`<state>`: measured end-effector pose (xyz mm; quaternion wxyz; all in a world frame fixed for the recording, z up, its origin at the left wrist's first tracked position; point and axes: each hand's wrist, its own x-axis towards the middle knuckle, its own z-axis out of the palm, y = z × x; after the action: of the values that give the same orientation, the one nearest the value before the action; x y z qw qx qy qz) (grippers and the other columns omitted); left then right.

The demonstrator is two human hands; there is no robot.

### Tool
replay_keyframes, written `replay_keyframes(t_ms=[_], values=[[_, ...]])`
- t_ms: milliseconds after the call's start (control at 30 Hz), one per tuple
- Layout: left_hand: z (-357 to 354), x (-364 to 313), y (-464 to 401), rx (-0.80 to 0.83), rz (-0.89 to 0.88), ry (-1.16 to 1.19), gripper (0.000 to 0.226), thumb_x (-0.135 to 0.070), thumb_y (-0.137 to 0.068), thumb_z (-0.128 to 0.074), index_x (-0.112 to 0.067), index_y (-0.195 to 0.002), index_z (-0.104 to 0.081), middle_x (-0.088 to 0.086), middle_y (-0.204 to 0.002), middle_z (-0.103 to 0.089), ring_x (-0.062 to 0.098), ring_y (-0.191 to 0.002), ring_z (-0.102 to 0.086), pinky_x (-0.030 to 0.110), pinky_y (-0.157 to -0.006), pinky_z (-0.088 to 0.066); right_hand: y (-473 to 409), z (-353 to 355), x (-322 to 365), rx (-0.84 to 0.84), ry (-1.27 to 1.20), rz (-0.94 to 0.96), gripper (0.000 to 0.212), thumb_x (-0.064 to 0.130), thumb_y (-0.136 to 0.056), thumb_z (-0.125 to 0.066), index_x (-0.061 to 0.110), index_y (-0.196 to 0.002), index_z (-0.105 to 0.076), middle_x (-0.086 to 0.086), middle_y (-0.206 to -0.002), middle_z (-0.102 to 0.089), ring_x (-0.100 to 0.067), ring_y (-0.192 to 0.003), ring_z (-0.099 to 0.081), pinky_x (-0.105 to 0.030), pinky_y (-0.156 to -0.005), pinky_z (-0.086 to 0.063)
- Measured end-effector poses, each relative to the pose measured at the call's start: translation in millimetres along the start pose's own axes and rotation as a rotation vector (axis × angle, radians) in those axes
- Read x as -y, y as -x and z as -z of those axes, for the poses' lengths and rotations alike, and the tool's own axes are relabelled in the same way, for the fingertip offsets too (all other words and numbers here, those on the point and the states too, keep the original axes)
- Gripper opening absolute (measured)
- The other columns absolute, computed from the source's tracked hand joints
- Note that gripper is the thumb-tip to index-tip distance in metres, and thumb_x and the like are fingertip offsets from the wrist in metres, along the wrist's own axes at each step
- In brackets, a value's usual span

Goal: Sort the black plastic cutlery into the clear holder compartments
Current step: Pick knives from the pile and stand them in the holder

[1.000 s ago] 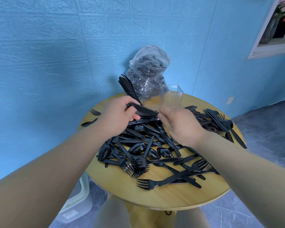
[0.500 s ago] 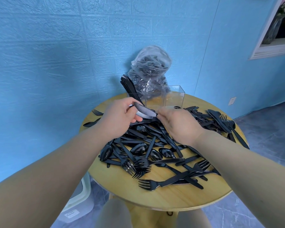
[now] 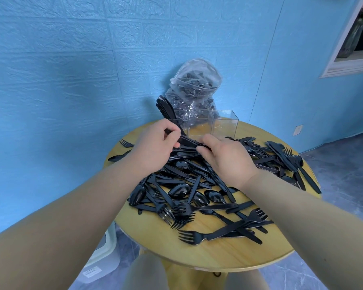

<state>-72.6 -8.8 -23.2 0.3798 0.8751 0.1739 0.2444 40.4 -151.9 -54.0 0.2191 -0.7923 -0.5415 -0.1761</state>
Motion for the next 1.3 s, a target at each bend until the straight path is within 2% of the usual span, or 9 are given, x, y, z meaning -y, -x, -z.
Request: replay_keyframes(t_ms=[133, 267, 367, 633, 733, 833, 933, 1033, 1300], values=[[2, 5, -1, -0.022, -0.035, -0.005, 0.016, -0.023, -0.097, -0.048, -0.034, -0.088, -0.053, -0.012, -0.089, -0.065, 0.013, -0.089, -0.065, 0.042, -0.084, -0.054, 5, 0, -8, 0.131, -0.187, -0.049, 0.036, 0.036, -0.101, -0.031, 0.027, -0.131, -0.048, 0.000, -0.081, -0.068, -0.023, -0.081, -0.064, -0.036, -0.074, -0.050], [3, 11, -5, -0.064, 0.001, 0.065, 0.021, -0.024, -0.093, -0.056, -0.028, -0.114, -0.053, -0.013, -0.105, -0.064, 0.007, -0.089, -0.065, 0.036, -0.088, -0.053, 7, -1, -11, 0.062, -0.213, -0.065, 0.038, 0.029, -0.101, -0.036, 0.026, -0.137, -0.048, 0.002, -0.113, -0.065, -0.018, -0.105, -0.056, -0.024, -0.087, -0.041], [4, 10, -6, -0.075, 0.101, 0.172, 0.032, -0.028, -0.092, -0.058, -0.022, -0.123, -0.049, -0.006, -0.088, -0.070, 0.004, -0.075, -0.069, 0.028, -0.079, -0.056, 3, -3, -10, 0.012, -0.194, -0.076, 0.040, 0.029, -0.101, -0.038, 0.025, -0.139, -0.047, -0.002, -0.105, -0.059, -0.020, -0.097, -0.054, -0.023, -0.081, -0.038], [6, 6, -26, -0.218, 0.154, 0.496, 0.013, -0.012, -0.095, -0.054, -0.025, -0.094, -0.052, -0.002, -0.090, -0.065, 0.000, -0.072, -0.068, 0.016, -0.066, -0.053, -24, -12, -5, 0.015, -0.304, -0.070, 0.047, 0.009, -0.099, -0.041, 0.019, -0.145, -0.036, 0.006, -0.083, -0.034, -0.008, -0.080, -0.037, -0.004, -0.074, -0.033], [16, 8, -45, -0.265, 0.120, 0.375, 0.014, -0.010, -0.094, -0.051, -0.024, -0.091, -0.049, 0.002, -0.093, -0.064, -0.003, -0.065, -0.065, 0.015, -0.060, -0.051, -44, -13, -5, 0.050, -0.255, -0.030, 0.047, 0.015, -0.100, -0.042, 0.020, -0.146, -0.034, 0.000, -0.093, -0.043, -0.014, -0.086, -0.043, -0.015, -0.075, -0.037], [37, 5, -74, -0.349, 0.016, 0.191, 0.021, -0.009, -0.093, -0.049, -0.028, -0.084, -0.045, -0.001, -0.084, -0.062, -0.006, -0.059, -0.063, 0.023, -0.063, -0.053, -67, -13, -13, 0.037, -0.167, -0.067, 0.044, 0.021, -0.101, -0.039, 0.014, -0.145, -0.037, -0.006, -0.114, -0.052, -0.019, -0.104, -0.047, -0.029, -0.089, -0.039], [56, 0, -102, -0.439, -0.068, 0.081, 0.021, -0.009, -0.090, -0.050, -0.028, -0.085, -0.044, -0.009, -0.080, -0.058, 0.002, -0.066, -0.065, 0.035, -0.076, -0.053, -91, -23, -30, 0.080, -0.013, -0.122, 0.043, 0.016, -0.099, -0.039, 0.008, -0.141, -0.040, -0.013, -0.133, -0.051, -0.029, -0.123, -0.041, -0.034, -0.101, -0.036], [57, 6, -123, -0.425, -0.111, -0.030, 0.013, -0.008, -0.091, -0.049, -0.019, -0.095, -0.044, -0.008, -0.080, -0.056, 0.015, -0.077, -0.066, 0.027, -0.064, -0.045, -109, -36, -38, 0.232, 0.137, -0.131, 0.044, 0.015, -0.096, -0.042, 0.009, -0.139, -0.040, -0.011, -0.139, -0.044, -0.030, -0.127, -0.035, -0.040, -0.106, -0.035], [19, 49, -147, -0.275, -0.128, -0.318, 0.014, -0.017, -0.094, -0.050, -0.013, -0.108, -0.051, 0.008, -0.104, -0.062, 0.028, -0.105, -0.049, 0.039, -0.086, -0.041, -117, -58, -47, 0.293, 0.289, -0.126, 0.034, 0.014, -0.094, -0.043, 0.018, -0.128, -0.048, -0.004, -0.124, -0.051, -0.025, -0.116, -0.044, -0.041, -0.098, -0.033]])
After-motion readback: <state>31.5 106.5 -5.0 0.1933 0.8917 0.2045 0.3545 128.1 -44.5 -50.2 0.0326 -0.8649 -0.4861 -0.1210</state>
